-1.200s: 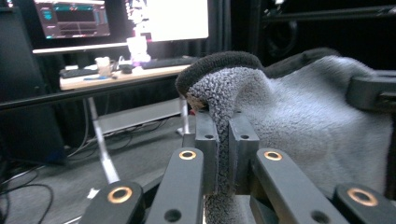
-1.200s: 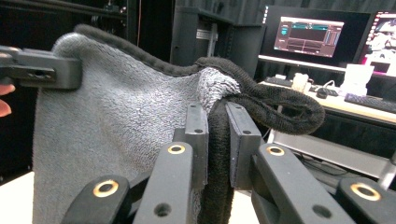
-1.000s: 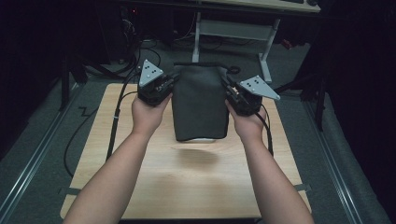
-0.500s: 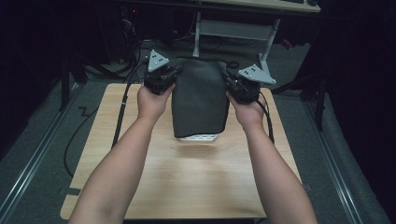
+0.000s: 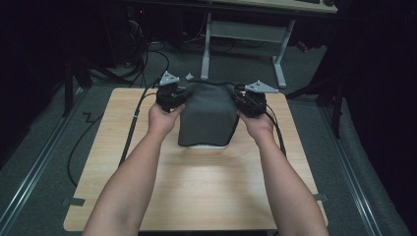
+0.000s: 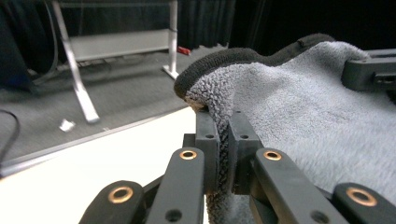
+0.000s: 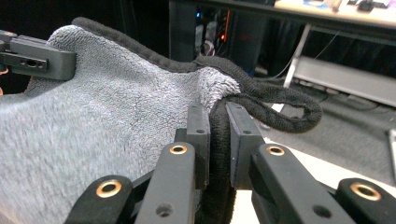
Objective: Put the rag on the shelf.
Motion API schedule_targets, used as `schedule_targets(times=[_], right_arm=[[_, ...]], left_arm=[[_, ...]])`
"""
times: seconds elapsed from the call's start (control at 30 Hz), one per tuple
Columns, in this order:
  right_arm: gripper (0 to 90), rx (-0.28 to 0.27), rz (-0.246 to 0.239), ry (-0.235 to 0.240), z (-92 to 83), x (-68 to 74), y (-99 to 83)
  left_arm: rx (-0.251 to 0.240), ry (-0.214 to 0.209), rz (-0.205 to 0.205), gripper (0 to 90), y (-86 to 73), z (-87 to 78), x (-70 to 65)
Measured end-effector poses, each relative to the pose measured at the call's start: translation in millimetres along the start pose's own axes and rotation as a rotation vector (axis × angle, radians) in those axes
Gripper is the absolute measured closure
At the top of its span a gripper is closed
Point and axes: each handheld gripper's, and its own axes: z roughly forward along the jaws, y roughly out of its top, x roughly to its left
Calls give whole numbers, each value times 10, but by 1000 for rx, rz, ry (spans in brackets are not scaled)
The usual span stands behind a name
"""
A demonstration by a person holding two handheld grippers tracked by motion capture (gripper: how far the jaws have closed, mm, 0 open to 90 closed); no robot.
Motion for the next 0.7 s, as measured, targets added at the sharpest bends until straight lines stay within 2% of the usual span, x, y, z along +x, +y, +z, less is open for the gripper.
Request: schedule_targets(times=[0.07, 0.13, 0.23, 0.37, 0.47, 0.63, 0.7], right_arm=[[819, 15, 32, 11, 11, -3, -41], [819, 19, 32, 18, 13, 2, -68], [819, 27, 35, 26, 17, 6, -116], [819, 71, 16, 31, 58, 18, -212], [819, 61, 51, 40, 67, -7, -254], [817, 61, 57, 39, 85, -23, -256], [816, 63, 70, 45, 98, -37, -269]], left_arm=[[13, -8, -17, 848, -54, 14, 25], [17, -20, -39, 847, -98, 21, 48], [32, -29, -52, 846, -169, 37, 61], [58, -46, -79, 845, -267, 57, 97], [59, -57, -95, 844, -296, 65, 109], [62, -68, -121, 841, -340, 79, 125], [63, -78, -148, 838, -391, 90, 142]])
